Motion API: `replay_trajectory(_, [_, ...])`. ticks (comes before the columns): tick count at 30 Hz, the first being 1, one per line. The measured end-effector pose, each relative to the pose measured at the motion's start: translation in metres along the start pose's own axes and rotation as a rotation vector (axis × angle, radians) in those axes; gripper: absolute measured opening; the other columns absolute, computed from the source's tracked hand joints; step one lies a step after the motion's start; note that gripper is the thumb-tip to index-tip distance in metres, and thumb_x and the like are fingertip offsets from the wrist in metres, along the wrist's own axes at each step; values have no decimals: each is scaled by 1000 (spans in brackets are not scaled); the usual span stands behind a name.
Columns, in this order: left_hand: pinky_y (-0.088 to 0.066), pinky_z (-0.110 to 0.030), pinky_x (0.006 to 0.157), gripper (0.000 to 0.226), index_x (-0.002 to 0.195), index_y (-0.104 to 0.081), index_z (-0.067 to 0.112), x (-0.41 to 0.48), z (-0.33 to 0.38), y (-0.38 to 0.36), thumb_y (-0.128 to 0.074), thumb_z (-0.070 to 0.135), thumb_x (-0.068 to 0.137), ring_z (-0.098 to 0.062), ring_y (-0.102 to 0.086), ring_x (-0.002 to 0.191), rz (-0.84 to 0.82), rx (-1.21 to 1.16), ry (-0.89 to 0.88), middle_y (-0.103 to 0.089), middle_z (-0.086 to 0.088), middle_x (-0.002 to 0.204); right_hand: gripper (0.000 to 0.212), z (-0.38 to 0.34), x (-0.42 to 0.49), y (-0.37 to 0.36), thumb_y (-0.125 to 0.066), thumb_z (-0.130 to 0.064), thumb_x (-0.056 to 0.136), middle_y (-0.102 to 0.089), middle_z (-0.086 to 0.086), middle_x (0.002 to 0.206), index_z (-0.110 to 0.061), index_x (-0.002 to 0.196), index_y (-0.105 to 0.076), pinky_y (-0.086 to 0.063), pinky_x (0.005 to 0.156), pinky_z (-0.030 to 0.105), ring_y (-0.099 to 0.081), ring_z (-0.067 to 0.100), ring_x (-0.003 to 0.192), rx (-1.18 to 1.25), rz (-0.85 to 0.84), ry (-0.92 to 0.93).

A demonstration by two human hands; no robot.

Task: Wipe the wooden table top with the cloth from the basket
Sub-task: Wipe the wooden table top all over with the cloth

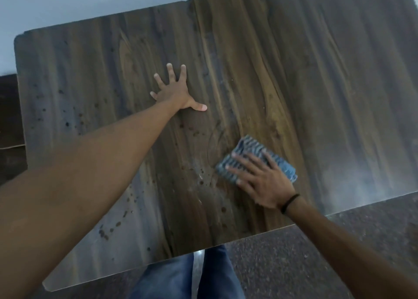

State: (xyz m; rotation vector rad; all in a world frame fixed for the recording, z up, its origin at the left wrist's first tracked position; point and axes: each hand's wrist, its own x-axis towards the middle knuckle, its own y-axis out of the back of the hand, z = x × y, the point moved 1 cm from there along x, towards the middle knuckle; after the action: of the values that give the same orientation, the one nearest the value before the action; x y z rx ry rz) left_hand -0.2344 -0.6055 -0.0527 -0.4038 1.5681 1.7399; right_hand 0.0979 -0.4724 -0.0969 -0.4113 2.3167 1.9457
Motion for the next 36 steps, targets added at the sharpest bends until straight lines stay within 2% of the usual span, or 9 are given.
replay_trajectory(4, [-10, -76, 112, 149, 157, 20, 36, -1, 2, 1, -85, 68, 57, -45, 24, 148, -1, -14, -4, 35, 1, 162, 52, 10, 56, 22, -16, -55, 106, 5, -18, 167, -50, 157, -6, 7, 124, 51, 3, 13, 155, 196, 149, -651])
replay_trajectory(5, [-10, -76, 112, 149, 157, 20, 36, -1, 1, 1, -85, 68, 57, -45, 24, 148, 0, -10, -1, 35, 1, 162, 53, 1, 61, 21, -15, -54, 107, 7, -17, 166, -49, 158, -4, 8, 123, 52, 5, 14, 155, 182, 136, -637])
replay_trajectory(9, [-10, -76, 112, 148, 157, 19, 35, -2, 0, -1, -84, 69, 57, -45, 24, 148, 4, -2, -13, 35, 1, 162, 52, 17, 45, 21, -14, -54, 106, -5, -13, 168, -48, 158, -10, -2, 124, 53, -6, 17, 156, -5, 9, -159])
replay_trajectory(11, [-10, -76, 112, 148, 158, 18, 35, -2, 1, -2, -85, 69, 57, -45, 23, 149, 8, -8, -19, 34, 1, 162, 51, 48, 59, 30, -17, -55, 105, -12, -14, 168, -50, 156, -15, -5, 123, 51, -12, 16, 155, 9, 62, -250])
replay_trajectory(15, [-9, -76, 112, 148, 157, 19, 36, -2, -1, 0, -85, 69, 58, -45, 24, 148, 9, 3, -9, 35, 1, 162, 54, 43, 103, 39, -18, -56, 105, 0, -15, 168, -48, 158, -9, 7, 123, 53, 3, 14, 155, 234, 160, -696])
replay_trajectory(22, [-10, -76, 112, 149, 157, 20, 36, 1, 2, 1, -86, 67, 57, -45, 24, 148, -9, 2, -2, 35, 1, 162, 50, -10, 76, 18, -15, -54, 108, -6, -14, 168, -48, 157, -12, 2, 124, 54, -5, 17, 156, 133, 102, -406])
replay_trajectory(28, [-10, -77, 111, 149, 157, 20, 36, 0, 2, 1, -86, 67, 56, -45, 24, 148, 4, 5, 2, 35, 1, 162, 55, 0, 116, 28, -14, -50, 107, 2, -16, 168, -40, 160, -3, 9, 123, 52, 5, 12, 155, 315, 222, -811])
replay_trajectory(33, [-10, -77, 111, 151, 156, 22, 37, 2, 2, 2, -86, 68, 56, -45, 25, 148, -1, 1, -4, 37, 0, 161, 52, 37, 85, 28, -16, -53, 106, -11, -16, 167, -47, 158, -13, -6, 124, 51, -11, 14, 155, 84, 153, -365])
replay_trajectory(36, [-10, -76, 112, 150, 156, 23, 37, 3, 2, 3, -86, 68, 56, -45, 25, 148, -6, -5, -3, 38, 0, 160, 57, 73, 101, 40, -21, -54, 106, -9, -17, 167, -43, 159, -5, 0, 125, 48, -6, 10, 155, 245, 194, -636])
